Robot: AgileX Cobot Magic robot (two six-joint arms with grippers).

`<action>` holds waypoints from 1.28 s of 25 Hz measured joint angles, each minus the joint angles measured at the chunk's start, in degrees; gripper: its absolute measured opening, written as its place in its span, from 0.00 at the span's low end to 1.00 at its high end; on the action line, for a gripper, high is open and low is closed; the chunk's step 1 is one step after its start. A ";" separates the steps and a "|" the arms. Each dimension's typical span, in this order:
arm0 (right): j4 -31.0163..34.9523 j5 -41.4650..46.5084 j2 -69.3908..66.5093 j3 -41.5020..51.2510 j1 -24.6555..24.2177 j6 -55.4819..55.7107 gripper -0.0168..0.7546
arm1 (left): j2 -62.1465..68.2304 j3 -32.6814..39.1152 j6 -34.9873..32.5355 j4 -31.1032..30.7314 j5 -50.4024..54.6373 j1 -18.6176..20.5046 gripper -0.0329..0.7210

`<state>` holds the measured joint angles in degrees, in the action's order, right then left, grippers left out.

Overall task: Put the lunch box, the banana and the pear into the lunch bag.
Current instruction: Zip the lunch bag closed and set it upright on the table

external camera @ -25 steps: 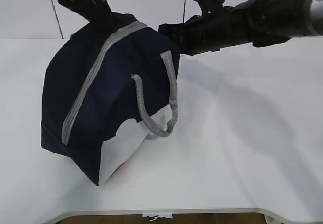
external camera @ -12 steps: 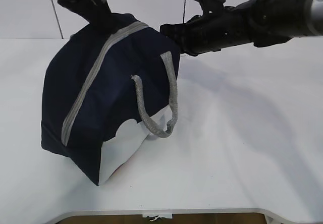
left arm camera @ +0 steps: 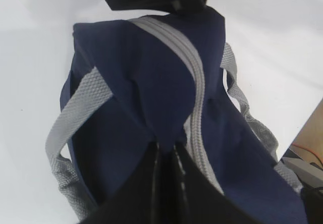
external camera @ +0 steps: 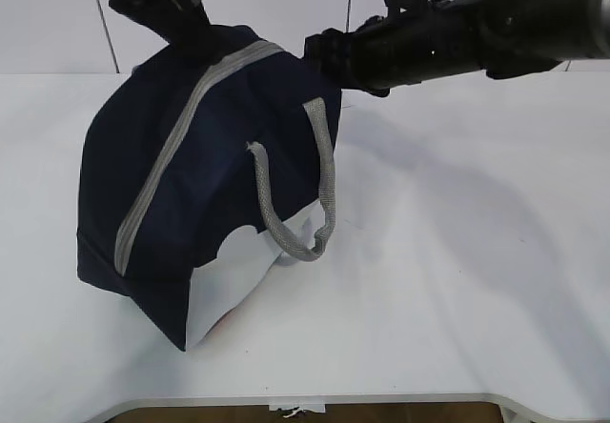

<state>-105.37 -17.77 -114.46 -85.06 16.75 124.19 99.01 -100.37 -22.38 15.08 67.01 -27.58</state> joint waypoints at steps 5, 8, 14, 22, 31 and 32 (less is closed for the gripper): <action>0.00 -1.71 3.26 0.00 0.00 -3.11 0.61 | 0.21 0.00 0.00 -0.28 0.00 0.00 0.04; 0.00 -3.08 5.12 0.00 -0.14 -3.95 0.61 | 1.02 0.00 0.00 -1.10 0.00 0.00 0.04; 0.00 -10.15 8.41 0.00 -3.78 -5.45 0.61 | 3.14 -0.10 0.00 -1.25 0.23 0.00 0.04; 0.00 -20.42 9.06 0.00 -10.57 -5.59 0.61 | 4.47 -0.10 0.00 -1.14 1.07 0.00 0.27; 0.00 -23.42 9.06 0.00 -11.67 -6.81 0.61 | 4.26 -0.10 1.14 -1.80 3.64 0.00 0.74; 0.00 -23.83 9.06 0.00 -11.67 -7.55 0.61 | 4.01 -0.23 1.33 -2.24 3.88 0.00 0.75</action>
<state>-105.37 -41.60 -105.40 -85.06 5.08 116.64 103.01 -100.60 -21.05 12.84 70.89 -27.58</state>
